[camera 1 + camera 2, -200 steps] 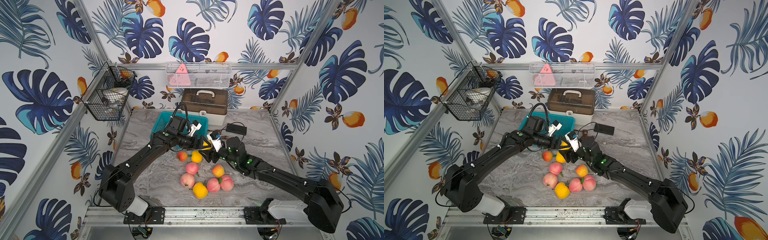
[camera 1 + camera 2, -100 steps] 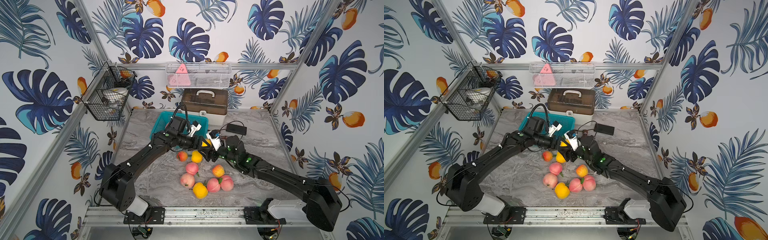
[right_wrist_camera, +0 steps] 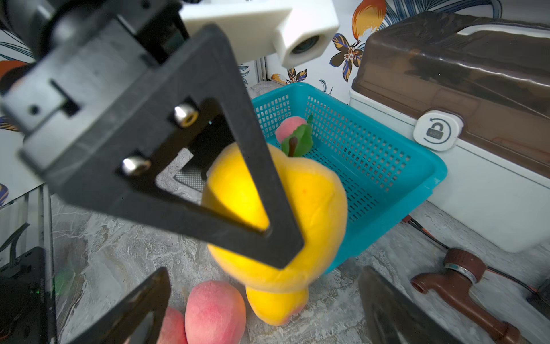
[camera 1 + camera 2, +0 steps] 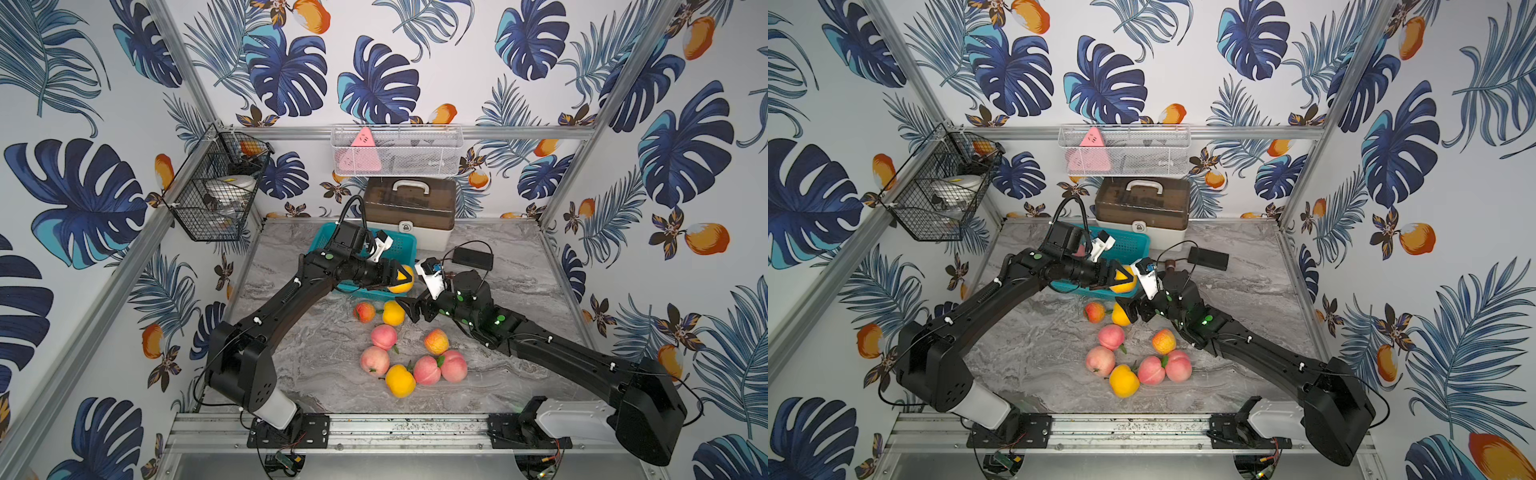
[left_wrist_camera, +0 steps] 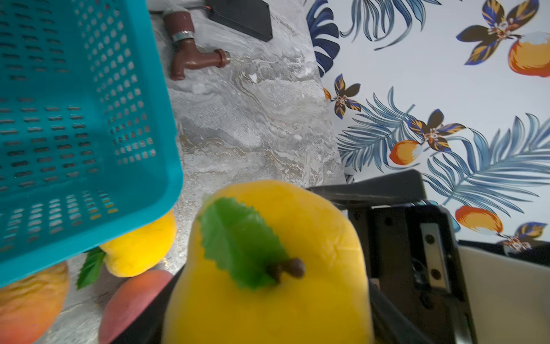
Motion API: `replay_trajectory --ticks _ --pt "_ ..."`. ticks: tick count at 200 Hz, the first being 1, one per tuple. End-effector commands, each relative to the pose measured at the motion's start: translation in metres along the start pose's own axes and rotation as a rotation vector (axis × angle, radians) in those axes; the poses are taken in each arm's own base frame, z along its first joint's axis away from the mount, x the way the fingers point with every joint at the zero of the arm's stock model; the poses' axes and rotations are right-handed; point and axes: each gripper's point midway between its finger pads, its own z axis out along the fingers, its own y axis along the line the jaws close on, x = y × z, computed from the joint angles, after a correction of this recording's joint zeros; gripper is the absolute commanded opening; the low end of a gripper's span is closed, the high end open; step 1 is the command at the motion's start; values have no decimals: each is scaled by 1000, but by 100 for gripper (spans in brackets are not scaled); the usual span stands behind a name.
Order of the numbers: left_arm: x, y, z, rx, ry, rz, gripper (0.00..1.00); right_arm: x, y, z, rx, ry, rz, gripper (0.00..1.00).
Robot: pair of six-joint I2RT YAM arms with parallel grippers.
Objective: Put the peaches into the basket
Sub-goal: Pick up the peach from the center of the board, then place the peach in the basket.
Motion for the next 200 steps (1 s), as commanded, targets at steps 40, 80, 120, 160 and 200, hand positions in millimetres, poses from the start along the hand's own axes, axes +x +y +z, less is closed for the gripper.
replay_trajectory --ticks 40,80,120,160,200 --pt "-34 39 -14 -292 -80 67 64 8 -30 -2 162 123 -7 100" --pt "-55 51 -18 -395 -118 81 64 5 -40 0 196 169 13 100" --pt "-78 63 0 -423 -111 69 64 -15 -36 2 174 171 14 100" --pt "-98 74 7 -480 -121 70 64 -15 -48 -3 196 196 37 100" --pt "-109 97 13 -581 -124 92 65 -18 -63 -7 206 174 82 100"
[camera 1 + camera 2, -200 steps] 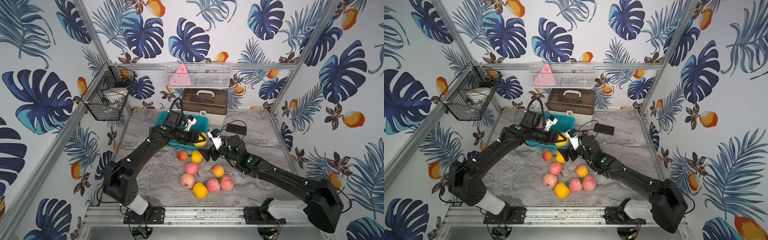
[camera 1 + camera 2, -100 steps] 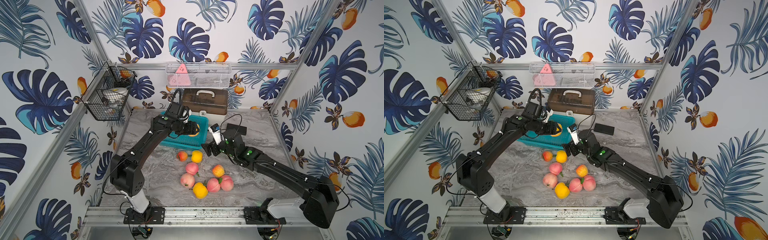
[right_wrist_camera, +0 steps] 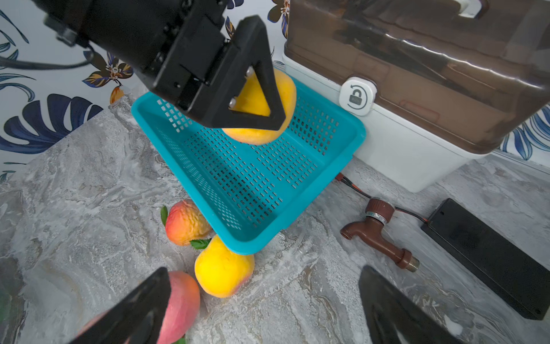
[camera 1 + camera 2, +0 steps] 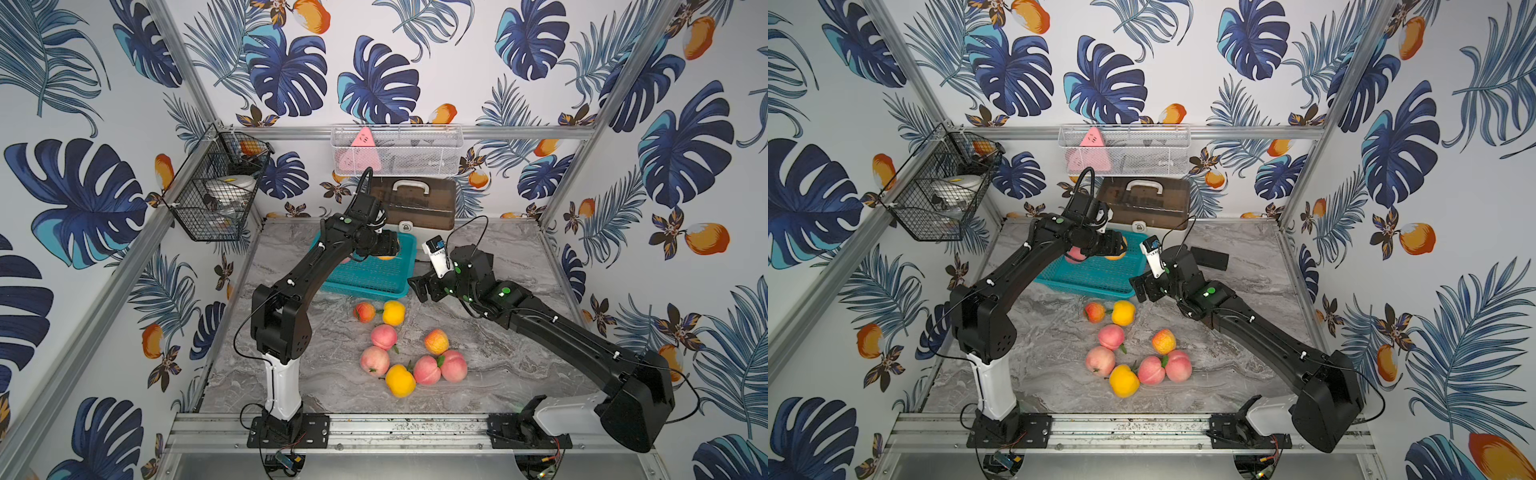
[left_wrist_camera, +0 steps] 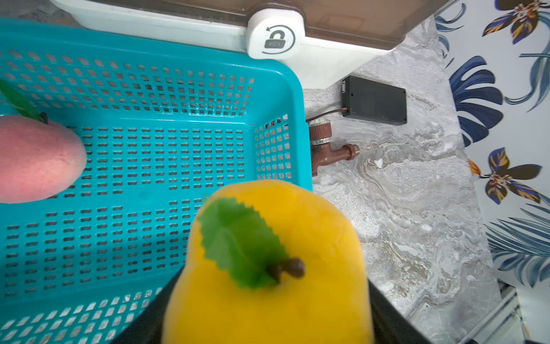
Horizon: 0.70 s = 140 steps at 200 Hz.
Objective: Put the peaches into the basket
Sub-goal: Place the peach in the basket.
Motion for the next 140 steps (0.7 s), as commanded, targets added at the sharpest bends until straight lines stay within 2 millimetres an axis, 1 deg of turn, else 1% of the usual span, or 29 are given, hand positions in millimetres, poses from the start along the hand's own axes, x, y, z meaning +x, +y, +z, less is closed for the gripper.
replay_trajectory --ticks 1,27,59,73,102,140 --pt "-2 19 8 -99 -3 24 65 -3 -3 -3 -12 -12 32 100" --pt "-8 41 25 -149 -24 2 67 0 -10 -6 -3 -43 60 100" --pt "-17 53 42 -158 -67 -7 65 9 -14 0 -5 -15 74 100" --pt "-19 56 50 -169 -79 -4 65 8 -12 0 -34 -35 82 100" --pt "-22 70 60 -236 -100 14 65 2 -11 -1 -76 -58 125 100" --pt "-23 90 66 -339 -115 38 66 7 -11 2 -80 -33 149 100"
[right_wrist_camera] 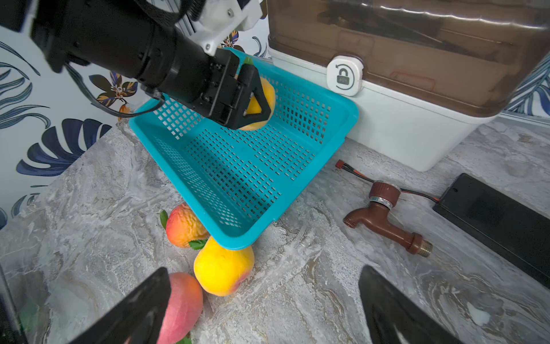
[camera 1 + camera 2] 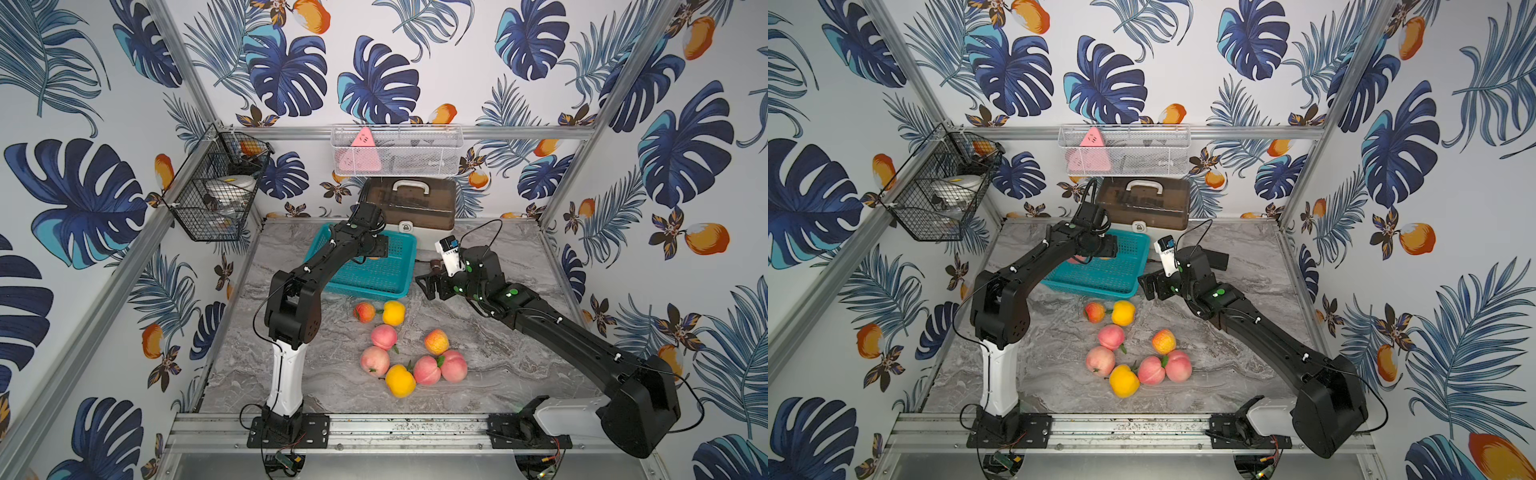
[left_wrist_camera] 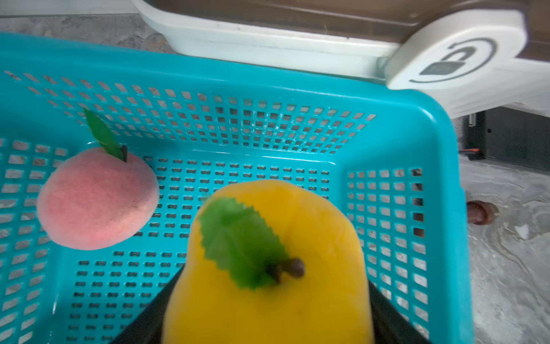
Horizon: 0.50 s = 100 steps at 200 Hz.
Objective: Put the peaches into the basket
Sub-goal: Place the peach in the basket.
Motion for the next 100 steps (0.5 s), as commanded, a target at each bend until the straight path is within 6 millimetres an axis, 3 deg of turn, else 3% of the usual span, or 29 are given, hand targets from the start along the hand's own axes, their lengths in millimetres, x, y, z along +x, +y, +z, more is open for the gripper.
replay_trajectory --ticks 1,32,60,100 --pt "-10 15 5 -88 -52 25 66 -6 5 0 -28 -22 27 100" --pt "-7 24 12 -135 -52 44 66 -11 14 -4 -80 -54 -8 100" --pt "-6 26 19 -152 -48 55 66 -17 8 -9 -49 -67 -37 100" --pt "3 33 33 -190 -11 70 66 -12 9 -4 -64 -38 -18 100"
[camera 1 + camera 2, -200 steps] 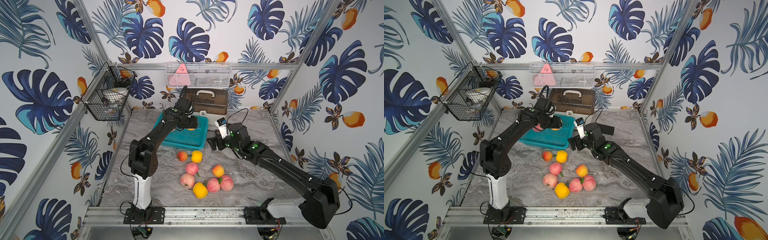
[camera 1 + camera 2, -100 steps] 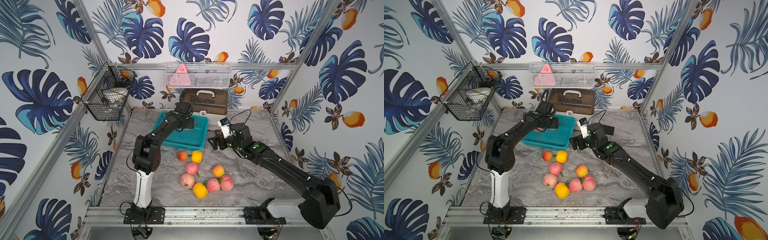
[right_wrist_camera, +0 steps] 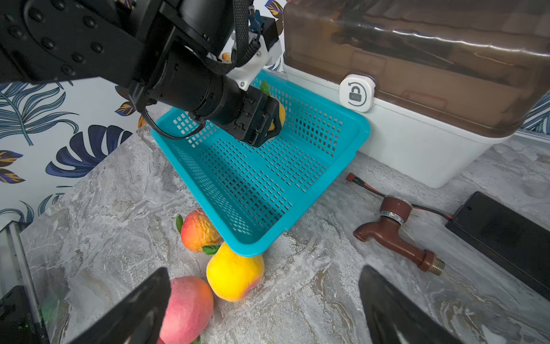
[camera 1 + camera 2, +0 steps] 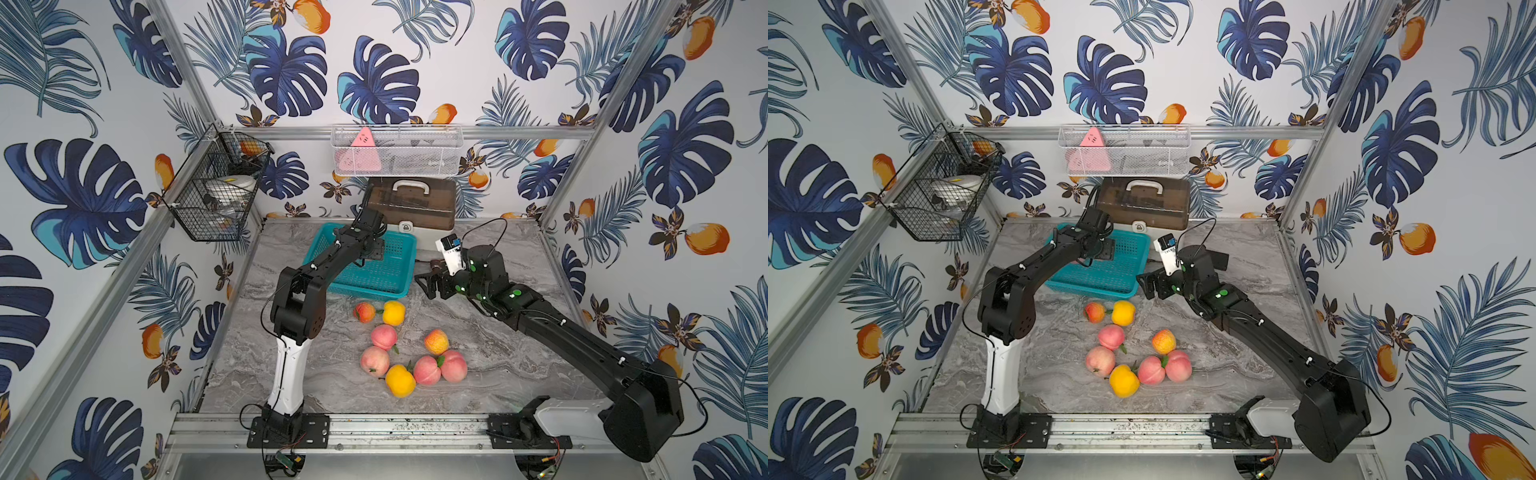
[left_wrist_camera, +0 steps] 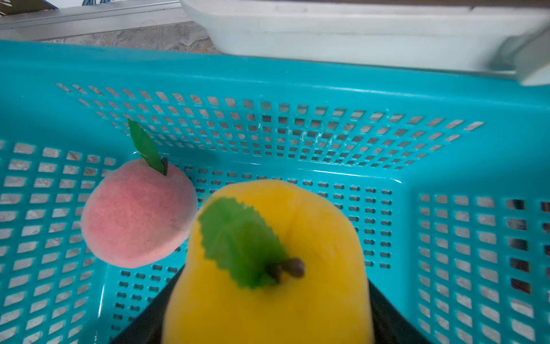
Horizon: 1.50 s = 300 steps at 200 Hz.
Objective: Put the peaches into the basket
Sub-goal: Place the peach in the basket.
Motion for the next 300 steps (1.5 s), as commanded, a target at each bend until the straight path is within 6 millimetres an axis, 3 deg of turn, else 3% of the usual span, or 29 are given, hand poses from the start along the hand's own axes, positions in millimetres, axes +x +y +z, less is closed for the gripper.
replay_trajectory --ticks 1,29,32,41,99,150,300 --pt "-1 6 6 -40 -1 24 66 -1 4 2 -22 2 -6 100" --pt "3 10 14 -69 14 30 66 2 7 3 -45 9 -4 100" --pt "4 10 15 -71 16 31 66 1 -2 2 -28 5 5 100" --pt "5 11 16 -73 14 32 66 0 -3 2 -31 8 3 100" --pt "12 13 27 -96 41 46 67 3 22 11 -190 33 -10 100" --pt "13 21 33 -127 55 43 67 3 30 22 -247 48 -1 100" --pt "25 28 49 -140 92 44 73 7 22 25 -203 59 -2 100"
